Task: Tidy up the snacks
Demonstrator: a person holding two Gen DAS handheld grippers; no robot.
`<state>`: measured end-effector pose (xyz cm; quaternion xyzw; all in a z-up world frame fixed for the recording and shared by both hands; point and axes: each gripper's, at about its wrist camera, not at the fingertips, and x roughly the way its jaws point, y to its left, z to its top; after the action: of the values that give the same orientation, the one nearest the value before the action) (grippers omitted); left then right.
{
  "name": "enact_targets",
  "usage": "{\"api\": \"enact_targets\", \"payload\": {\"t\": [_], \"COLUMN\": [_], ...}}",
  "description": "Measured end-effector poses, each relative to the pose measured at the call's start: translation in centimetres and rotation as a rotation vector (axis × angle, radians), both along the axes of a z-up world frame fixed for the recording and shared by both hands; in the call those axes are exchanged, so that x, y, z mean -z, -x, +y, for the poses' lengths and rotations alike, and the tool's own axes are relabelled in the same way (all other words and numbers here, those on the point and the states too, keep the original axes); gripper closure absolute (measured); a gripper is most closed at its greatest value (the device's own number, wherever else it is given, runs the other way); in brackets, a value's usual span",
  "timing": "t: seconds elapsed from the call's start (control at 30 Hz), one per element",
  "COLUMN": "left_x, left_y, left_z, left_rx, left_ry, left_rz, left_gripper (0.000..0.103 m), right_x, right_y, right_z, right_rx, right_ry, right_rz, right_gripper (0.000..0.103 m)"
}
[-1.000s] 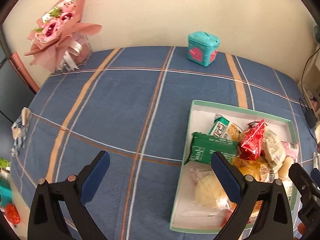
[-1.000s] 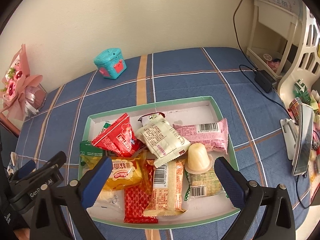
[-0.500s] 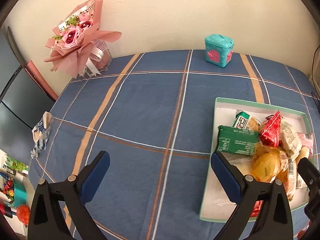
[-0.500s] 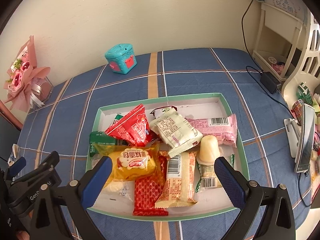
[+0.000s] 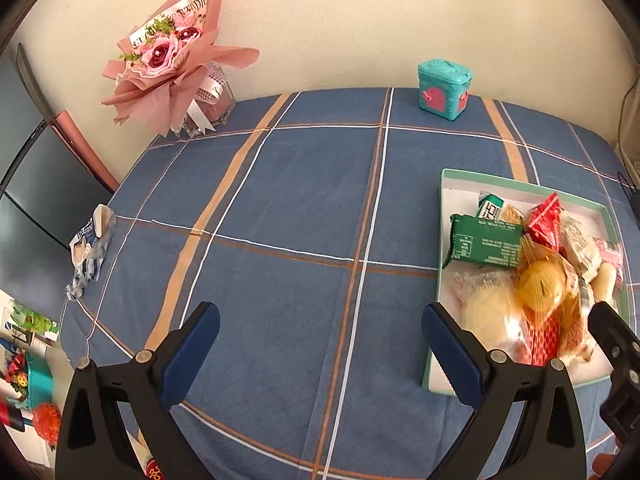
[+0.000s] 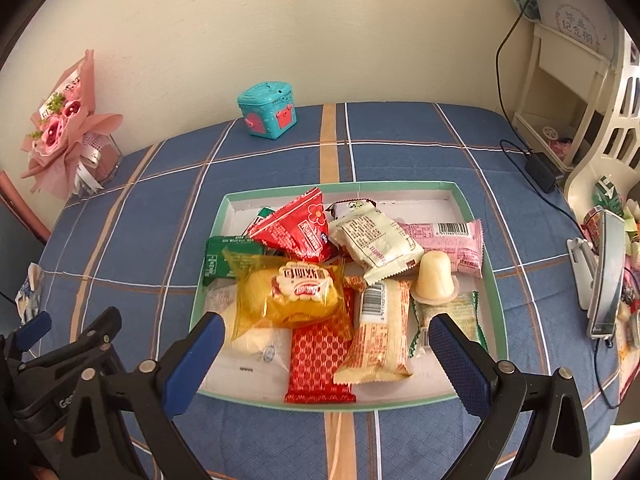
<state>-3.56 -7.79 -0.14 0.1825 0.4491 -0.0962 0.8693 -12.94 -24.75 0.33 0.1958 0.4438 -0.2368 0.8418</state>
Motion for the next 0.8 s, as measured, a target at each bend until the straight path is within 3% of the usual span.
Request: {"api": "enact_targets", "payload": {"t": [0.43, 0.8], "left_x": [0.1, -0.4], "left_y": [1.9, 2.9], "left_z": [4.4, 5.1], "left_rx": [-0.035, 0.001], "left_ry": [0.021, 0.045], "left_rz": [-0.006, -0.004], "left_gripper": [0.002, 0.002], "right_x": [-0.2, -0.2], "right_y": [2.4, 3.5], "right_z": [2.8, 4.4], "right_rx": [-0.025, -0.045], "right_ry": [0.012, 0.03], "right_rz": [-0.009, -0.01], "right_gripper": [0.0, 0.0]}}
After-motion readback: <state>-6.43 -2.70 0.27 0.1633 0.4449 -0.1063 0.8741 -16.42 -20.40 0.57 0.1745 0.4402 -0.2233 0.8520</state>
